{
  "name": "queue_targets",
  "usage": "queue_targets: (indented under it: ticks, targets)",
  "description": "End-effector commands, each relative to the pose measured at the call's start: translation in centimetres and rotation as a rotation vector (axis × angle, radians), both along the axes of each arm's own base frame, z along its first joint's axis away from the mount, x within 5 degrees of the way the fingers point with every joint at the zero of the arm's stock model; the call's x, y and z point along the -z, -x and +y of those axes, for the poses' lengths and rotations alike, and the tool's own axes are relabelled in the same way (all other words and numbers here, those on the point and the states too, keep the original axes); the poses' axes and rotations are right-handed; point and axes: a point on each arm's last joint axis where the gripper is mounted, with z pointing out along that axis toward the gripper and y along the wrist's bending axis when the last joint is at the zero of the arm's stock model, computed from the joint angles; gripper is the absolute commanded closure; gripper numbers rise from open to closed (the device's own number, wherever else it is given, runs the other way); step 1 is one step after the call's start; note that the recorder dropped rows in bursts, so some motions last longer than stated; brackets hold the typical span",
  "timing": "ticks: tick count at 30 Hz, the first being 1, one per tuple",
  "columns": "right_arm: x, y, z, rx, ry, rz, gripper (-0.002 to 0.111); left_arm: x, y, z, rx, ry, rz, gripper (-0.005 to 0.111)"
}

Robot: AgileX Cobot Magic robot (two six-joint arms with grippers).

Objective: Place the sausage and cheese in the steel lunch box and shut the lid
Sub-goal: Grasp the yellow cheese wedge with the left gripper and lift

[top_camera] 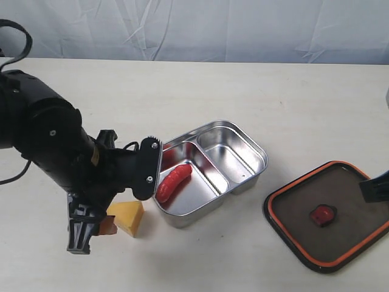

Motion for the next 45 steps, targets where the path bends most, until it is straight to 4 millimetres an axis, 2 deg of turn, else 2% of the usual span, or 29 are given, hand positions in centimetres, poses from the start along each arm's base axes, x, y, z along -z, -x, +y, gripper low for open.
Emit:
queue_targets:
  ticks: [1, 10, 18, 20, 21, 22, 23, 25, 28, 39, 43, 45]
  targets:
    - [0.0, 0.1, -0.1, -0.002, -0.01, 0.0, 0.109, 1.4, -0.4, 0.1, 0.015, -0.043, 0.023, 0.039]
    - [0.0, 0.1, -0.1, -0.01, -0.003, -0.002, 0.109, 2.9, -1.2, -0.6, 0.017, -0.019, -0.002, 0.039]
    - [0.0, 0.1, -0.1, -0.01, -0.003, -0.002, 0.109, 5.4, -1.5, -0.9, 0.008, -0.052, 0.05, 0.041]
    - [0.0, 0.1, -0.1, -0.01, -0.003, -0.002, 0.109, 5.5, -1.5, -1.0, 0.003, -0.052, 0.052, 0.052]
    - [0.0, 0.1, -0.1, -0.01, -0.003, -0.002, 0.109, 5.5, -1.5, -0.9, -0.001, -0.056, 0.061, 0.065]
    - [0.0, 0.1, -0.1, -0.01, -0.003, -0.002, 0.109, 5.5, -1.4, -0.9, -0.004, -0.062, 0.068, 0.072]
    - [0.0, 0.1, -0.1, -0.01, -0.003, -0.002, 0.109, 5.5, -1.1, -0.6, -0.01, -0.087, 0.098, 0.087]
    - [0.0, 0.1, -0.1, -0.01, -0.003, -0.002, 0.109, 5.6, -0.7, -0.3, -0.043, -0.122, 0.15, 0.106]
    - [0.0, 0.1, -0.1, -0.01, -0.004, -0.001, 0.109, 5.4, -0.3, 0.1, -0.12, -0.15, 0.189, 0.107]
    - [0.0, 0.0, 0.0, -0.012, -0.006, -0.007, 0.109, -1.7, 1.0, 1.0, -0.132, 0.02, 0.041, 0.107]
    - [0.0, 0.0, 0.0, -0.016, -0.014, -0.015, 0.109, -4.6, 0.8, 0.7, -0.136, 0.172, -0.096, 0.107]
    - [-0.1, -0.1, 0.2, -0.023, -0.029, -0.029, 0.109, -6.7, -0.1, -0.3, -0.145, 0.346, -0.238, 0.107]
